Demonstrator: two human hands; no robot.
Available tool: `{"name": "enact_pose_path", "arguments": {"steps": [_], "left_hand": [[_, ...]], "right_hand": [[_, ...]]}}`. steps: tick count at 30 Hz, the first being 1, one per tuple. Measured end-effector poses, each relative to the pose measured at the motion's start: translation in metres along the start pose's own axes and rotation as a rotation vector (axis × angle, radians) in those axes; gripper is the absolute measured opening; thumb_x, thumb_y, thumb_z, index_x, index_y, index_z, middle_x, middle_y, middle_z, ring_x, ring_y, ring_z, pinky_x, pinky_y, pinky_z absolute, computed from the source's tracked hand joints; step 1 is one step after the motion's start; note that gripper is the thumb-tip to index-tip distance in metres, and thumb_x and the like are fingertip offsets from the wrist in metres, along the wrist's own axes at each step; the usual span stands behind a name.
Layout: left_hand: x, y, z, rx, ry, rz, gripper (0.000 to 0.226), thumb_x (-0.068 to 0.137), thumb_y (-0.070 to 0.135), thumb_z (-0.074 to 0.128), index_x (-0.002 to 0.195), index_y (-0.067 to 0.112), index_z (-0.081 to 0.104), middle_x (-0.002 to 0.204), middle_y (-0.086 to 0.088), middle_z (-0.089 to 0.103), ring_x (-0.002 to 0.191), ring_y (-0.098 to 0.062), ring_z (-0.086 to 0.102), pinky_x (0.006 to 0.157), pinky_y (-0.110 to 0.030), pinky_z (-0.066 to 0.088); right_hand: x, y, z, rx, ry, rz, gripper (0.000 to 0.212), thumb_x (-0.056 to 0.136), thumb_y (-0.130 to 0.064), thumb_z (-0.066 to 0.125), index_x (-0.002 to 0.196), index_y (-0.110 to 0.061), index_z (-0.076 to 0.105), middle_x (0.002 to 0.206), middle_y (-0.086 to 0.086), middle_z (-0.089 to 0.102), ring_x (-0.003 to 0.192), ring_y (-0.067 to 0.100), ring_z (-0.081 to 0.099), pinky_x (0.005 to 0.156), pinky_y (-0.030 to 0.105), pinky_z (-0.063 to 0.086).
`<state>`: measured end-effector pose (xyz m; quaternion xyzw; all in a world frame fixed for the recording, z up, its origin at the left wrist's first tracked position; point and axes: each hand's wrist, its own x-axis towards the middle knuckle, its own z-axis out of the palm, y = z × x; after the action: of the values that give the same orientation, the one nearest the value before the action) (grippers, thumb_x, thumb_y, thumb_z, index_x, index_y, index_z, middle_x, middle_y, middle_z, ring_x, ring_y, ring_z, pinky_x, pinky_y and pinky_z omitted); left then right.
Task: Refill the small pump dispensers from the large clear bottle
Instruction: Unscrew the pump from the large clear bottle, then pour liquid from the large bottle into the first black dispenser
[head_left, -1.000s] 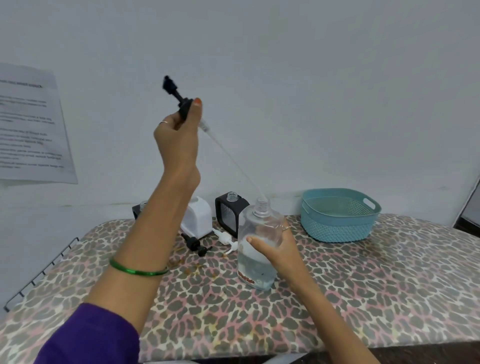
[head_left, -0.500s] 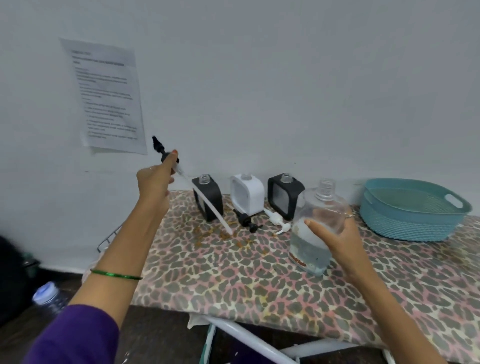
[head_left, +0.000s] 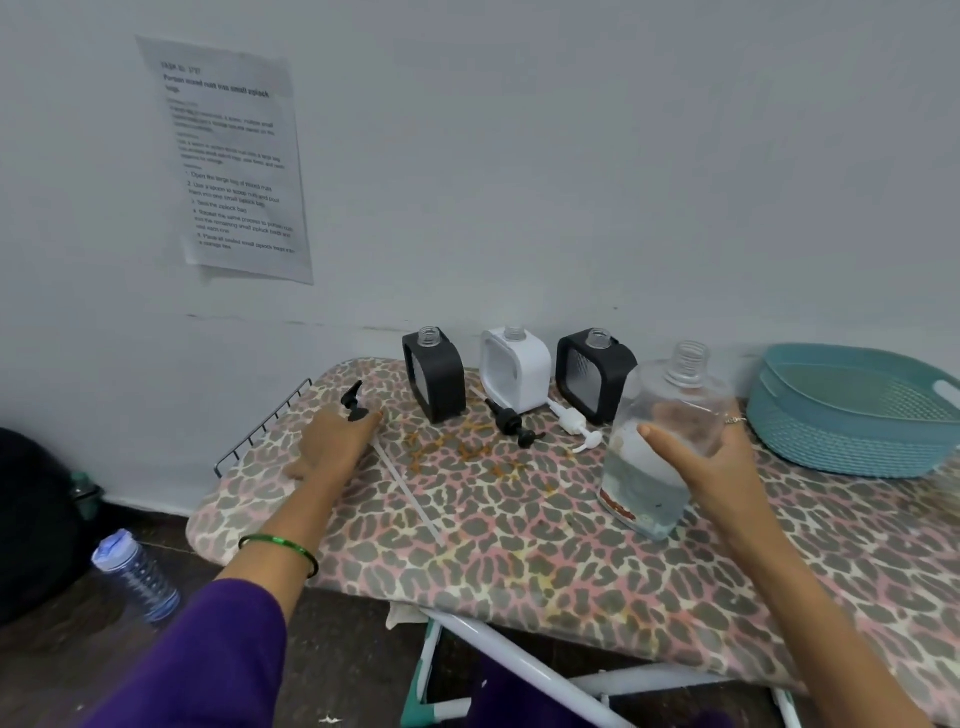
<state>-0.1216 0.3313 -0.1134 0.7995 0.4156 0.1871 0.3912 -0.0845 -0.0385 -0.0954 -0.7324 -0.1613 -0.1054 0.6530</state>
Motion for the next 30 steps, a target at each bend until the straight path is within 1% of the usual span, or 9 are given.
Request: {"name": "enact_pose_path", "arguments": {"steps": [4, 8, 10, 12, 14, 16, 18, 24, 30], "left_hand": [[0.004, -0.003, 0.004, 0.146, 0.024, -0.029, 0.057, 0.073, 0.062, 0.070, 0.059, 0.012, 0.045, 0.057, -0.006, 0.054, 0.076, -0.033, 0.063, 0.098, -0.054, 0.037], [0.005, -0.004, 0.009, 0.199, 0.048, -0.026, 0.057, 0.077, 0.060, 0.068, 0.058, 0.010, 0.047, 0.065, -0.008, 0.059, 0.075, -0.030, 0.057, 0.098, -0.053, 0.030], [0.012, -0.008, 0.012, 0.196, 0.035, -0.004, 0.061, 0.069, 0.066, 0.069, 0.062, 0.009, 0.050, 0.068, -0.011, 0.061, 0.077, -0.032, 0.061, 0.096, -0.054, 0.037], [0.022, -0.013, 0.017, 0.262, 0.074, 0.074, 0.074, 0.057, 0.078, 0.064, 0.074, 0.007, 0.056, 0.084, -0.016, 0.065, 0.088, -0.038, 0.062, 0.088, -0.059, 0.047], [0.020, -0.004, 0.021, 0.298, 0.163, 0.143, 0.077, 0.069, 0.072, 0.063, 0.101, 0.002, 0.060, 0.117, -0.021, 0.059, 0.111, -0.040, 0.052, 0.093, -0.061, 0.043], [0.005, 0.017, 0.020, 0.271, 0.214, 0.194, 0.070, 0.087, 0.058, 0.056, 0.127, 0.001, 0.049, 0.138, -0.020, 0.044, 0.129, -0.040, 0.038, 0.103, -0.061, 0.033], [-0.006, 0.038, 0.022, 0.193, 0.233, 0.230, 0.065, 0.093, 0.052, 0.048, 0.135, 0.003, 0.041, 0.143, -0.018, 0.040, 0.132, -0.038, 0.036, 0.106, -0.060, 0.030], [-0.014, 0.076, 0.046, -0.057, 0.034, 0.293, 0.102, 0.078, 0.067, 0.061, 0.146, 0.000, 0.024, 0.145, -0.018, 0.040, 0.130, -0.034, 0.045, 0.097, -0.047, 0.047], [-0.011, 0.101, 0.073, -0.154, -0.082, 0.136, 0.117, 0.074, 0.050, 0.077, 0.151, 0.001, 0.004, 0.152, -0.020, 0.025, 0.137, -0.037, 0.034, 0.105, -0.048, 0.040]], "right_hand": [[0.000, 0.000, 0.000, -0.001, -0.008, 0.008, 0.071, 0.072, -0.033, 0.084, 0.133, -0.022, 0.049, 0.124, -0.004, 0.064, 0.111, 0.010, 0.063, 0.100, 0.041, 0.049], [0.001, 0.003, -0.001, -0.017, -0.007, 0.018, 0.079, 0.062, -0.050, 0.079, 0.132, -0.023, 0.052, 0.123, -0.004, 0.064, 0.111, 0.011, 0.063, 0.100, 0.044, 0.050], [0.002, 0.005, -0.002, -0.021, -0.012, 0.022, 0.079, 0.063, -0.051, 0.079, 0.132, -0.023, 0.052, 0.124, -0.004, 0.064, 0.112, 0.012, 0.063, 0.100, 0.045, 0.050], [0.003, 0.006, -0.003, -0.027, -0.022, 0.023, 0.080, 0.063, -0.052, 0.079, 0.133, -0.022, 0.053, 0.124, -0.004, 0.065, 0.111, 0.012, 0.064, 0.100, 0.046, 0.050], [0.003, 0.008, -0.003, -0.022, -0.023, 0.025, 0.079, 0.064, -0.051, 0.079, 0.132, -0.022, 0.053, 0.123, -0.004, 0.065, 0.111, 0.012, 0.064, 0.099, 0.045, 0.050], [0.003, 0.009, -0.003, -0.019, -0.019, 0.024, 0.078, 0.064, -0.050, 0.079, 0.132, -0.021, 0.053, 0.122, -0.004, 0.066, 0.110, 0.011, 0.065, 0.099, 0.045, 0.051], [0.004, 0.009, -0.003, -0.019, -0.020, 0.024, 0.079, 0.064, -0.051, 0.079, 0.132, -0.020, 0.054, 0.122, -0.004, 0.066, 0.110, 0.011, 0.064, 0.099, 0.045, 0.051], [0.002, 0.008, 0.000, 0.006, -0.006, 0.014, 0.074, 0.068, -0.038, 0.084, 0.133, -0.024, 0.051, 0.122, -0.006, 0.064, 0.109, 0.009, 0.064, 0.096, 0.036, 0.051], [0.002, 0.009, -0.001, 0.007, -0.003, 0.023, 0.078, 0.063, -0.049, 0.078, 0.130, -0.019, 0.054, 0.119, -0.005, 0.067, 0.106, 0.007, 0.066, 0.093, 0.033, 0.053]]}}
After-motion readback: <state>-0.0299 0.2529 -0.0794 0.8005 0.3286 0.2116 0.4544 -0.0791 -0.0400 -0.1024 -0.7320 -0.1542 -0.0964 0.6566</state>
